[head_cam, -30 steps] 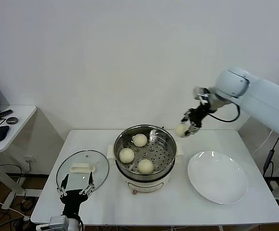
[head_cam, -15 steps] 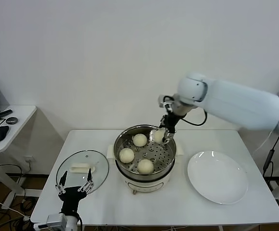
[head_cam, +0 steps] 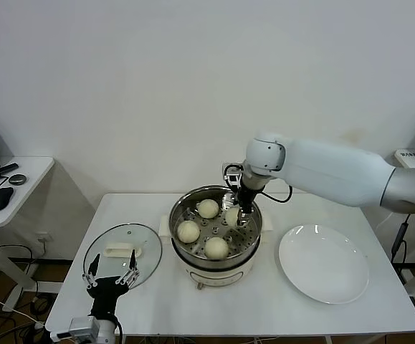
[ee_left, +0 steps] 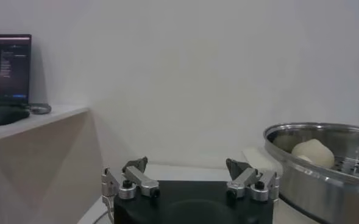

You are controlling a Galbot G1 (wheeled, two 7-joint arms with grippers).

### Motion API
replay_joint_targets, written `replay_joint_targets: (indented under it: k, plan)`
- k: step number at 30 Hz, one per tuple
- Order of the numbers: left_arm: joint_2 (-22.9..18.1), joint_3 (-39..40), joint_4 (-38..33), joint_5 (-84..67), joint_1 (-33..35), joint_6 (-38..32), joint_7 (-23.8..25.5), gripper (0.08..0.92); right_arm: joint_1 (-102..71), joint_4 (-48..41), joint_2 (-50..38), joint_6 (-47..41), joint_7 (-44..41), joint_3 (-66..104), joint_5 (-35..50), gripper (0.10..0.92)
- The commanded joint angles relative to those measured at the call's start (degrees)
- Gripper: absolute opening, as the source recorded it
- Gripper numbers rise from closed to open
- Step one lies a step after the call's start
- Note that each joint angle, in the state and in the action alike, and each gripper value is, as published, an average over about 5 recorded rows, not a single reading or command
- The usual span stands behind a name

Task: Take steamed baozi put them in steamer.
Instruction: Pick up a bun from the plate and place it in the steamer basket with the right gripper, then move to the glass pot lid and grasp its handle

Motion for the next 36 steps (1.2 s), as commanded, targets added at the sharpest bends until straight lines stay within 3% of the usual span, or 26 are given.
replay_joint_targets:
  k: [1, 5, 13, 17, 23, 28, 31, 36]
  plan:
    - [-0.16, 0.1, 0.31, -0.01, -0.18, 0.07, 0.05, 0.823, -1.99, -0.33, 0.45, -1.72, 1.62, -0.72, -1.49, 0.568]
    - [-0.32, 0.22, 0.37, 0.05, -0.29, 0.07, 0.04, 0.823, -2.86, -0.59, 0.03, -1.67, 3.14, 0.05, -1.61, 0.576]
    - [-0.74, 0.09, -0.18, 0.11, -0.26, 0.09, 0.05, 0.823, -2.47, -0.07, -2.35, -0.97, 4.05, 3.4, -0.76, 0.783]
    - [-0.94, -0.16, -0.53, 0.03, -0.37, 0.9, 0.18, 0.823, -4.08, 1.59, -6.48, 1.55, 7.04, 12.27, 1.98, 0.819]
    - [-0.8, 0.16, -1.56, -0.98, -1.04, 5.62, -0.08, 0.823, -14.1, 5.97, -12.95, 6.54, 27.87, 36.96, 6.2, 0.823]
    - [-1.09, 0.27, -1.27, -1.71, -1.48, 0.9, 1.29, 0.823, -27.93, 9.87, -16.58, 8.9, 39.31, 58.26, 8.93, 0.823]
    - [-0.89, 0.53, -0.12, -2.03, -1.71, -1.21, 0.83, 0.823, -39.09, 12.55, -17.83, 15.78, 47.48, 69.69, 12.06, 0.823]
    - [-0.53, 0.54, 2.95, -1.2, -3.01, -2.56, 0.44, 0.823, -58.29, 15.79, -13.9, 23.16, 55.1, 87.79, 11.18, 0.823]
